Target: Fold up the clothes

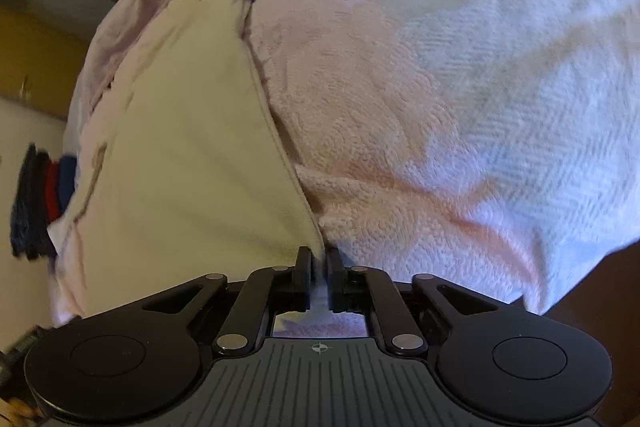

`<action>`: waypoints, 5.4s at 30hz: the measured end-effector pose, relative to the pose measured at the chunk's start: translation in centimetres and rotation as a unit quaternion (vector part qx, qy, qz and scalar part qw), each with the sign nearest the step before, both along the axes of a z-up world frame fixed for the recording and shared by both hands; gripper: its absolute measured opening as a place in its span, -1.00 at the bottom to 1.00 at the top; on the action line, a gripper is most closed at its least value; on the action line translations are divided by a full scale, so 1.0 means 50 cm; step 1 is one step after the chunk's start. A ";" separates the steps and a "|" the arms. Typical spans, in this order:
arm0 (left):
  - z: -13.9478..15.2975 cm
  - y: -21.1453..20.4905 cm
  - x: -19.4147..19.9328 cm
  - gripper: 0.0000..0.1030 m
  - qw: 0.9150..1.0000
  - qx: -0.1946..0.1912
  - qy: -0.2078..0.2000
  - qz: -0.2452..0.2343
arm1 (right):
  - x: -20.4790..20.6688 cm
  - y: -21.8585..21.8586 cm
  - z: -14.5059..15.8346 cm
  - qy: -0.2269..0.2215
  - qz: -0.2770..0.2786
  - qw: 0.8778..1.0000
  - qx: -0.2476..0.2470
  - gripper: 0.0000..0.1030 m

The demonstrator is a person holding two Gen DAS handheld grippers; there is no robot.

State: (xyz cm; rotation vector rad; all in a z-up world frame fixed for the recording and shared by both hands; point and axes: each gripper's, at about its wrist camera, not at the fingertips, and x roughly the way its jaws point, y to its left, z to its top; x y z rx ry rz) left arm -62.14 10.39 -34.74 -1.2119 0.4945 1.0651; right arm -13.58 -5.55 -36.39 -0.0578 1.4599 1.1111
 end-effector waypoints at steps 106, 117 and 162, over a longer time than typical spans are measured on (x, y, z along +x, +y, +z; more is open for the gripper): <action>0.509 -0.005 0.219 -0.17 0.975 0.103 0.194 -0.016 | -0.123 0.138 0.433 -0.192 0.160 0.968 -0.036 0.16; 0.424 0.285 0.075 -0.18 0.975 0.062 0.165 0.133 | -0.086 0.299 0.395 -0.199 0.096 0.972 -0.079 0.16; 0.135 0.437 0.582 -0.64 0.965 0.163 -0.104 -0.179 | 0.043 0.481 0.102 -0.192 0.044 0.975 -0.102 0.16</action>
